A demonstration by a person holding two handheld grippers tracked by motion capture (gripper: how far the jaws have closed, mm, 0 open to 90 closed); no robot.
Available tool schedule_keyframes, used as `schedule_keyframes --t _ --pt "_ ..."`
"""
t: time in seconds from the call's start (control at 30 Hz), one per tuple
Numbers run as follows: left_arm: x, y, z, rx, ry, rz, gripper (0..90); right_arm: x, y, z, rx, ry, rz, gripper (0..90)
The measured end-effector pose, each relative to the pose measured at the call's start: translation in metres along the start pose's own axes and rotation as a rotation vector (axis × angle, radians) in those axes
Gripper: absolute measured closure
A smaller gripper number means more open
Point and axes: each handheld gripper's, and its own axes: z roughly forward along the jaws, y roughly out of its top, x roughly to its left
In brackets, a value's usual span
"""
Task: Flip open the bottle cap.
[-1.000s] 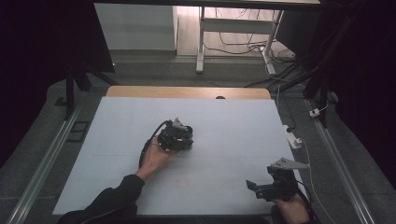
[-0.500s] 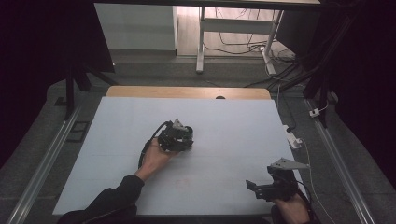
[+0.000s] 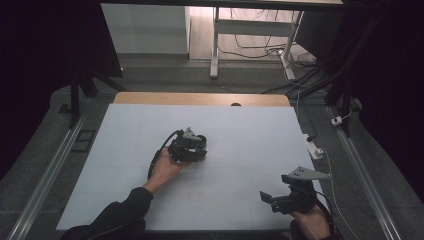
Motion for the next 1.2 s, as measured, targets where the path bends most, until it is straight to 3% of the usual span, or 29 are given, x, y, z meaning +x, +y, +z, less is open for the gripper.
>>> schedule_keyframes --t 0.1,0.37,0.57,1.03,1.2 --pt "0.000 0.000 0.000 -0.001 0.002 0.001 53.5 0.003 0.005 0.002 -0.009 0.026 -0.014 0.0" --pt "0.000 -0.001 0.000 -0.008 0.002 0.003 53.6 0.012 0.019 0.008 -0.037 0.045 -0.066 0.0" --pt "0.000 -0.002 0.000 -0.010 0.002 0.005 53.6 0.018 0.032 0.017 -0.042 0.065 -0.076 0.0" --pt "0.000 -0.003 0.000 -0.016 0.003 0.007 53.6 0.028 0.060 0.050 -0.033 0.162 -0.092 0.0" --pt "0.000 -0.003 0.000 -0.015 0.003 0.006 53.7 0.033 0.069 0.064 -0.023 0.164 -0.112 0.0"
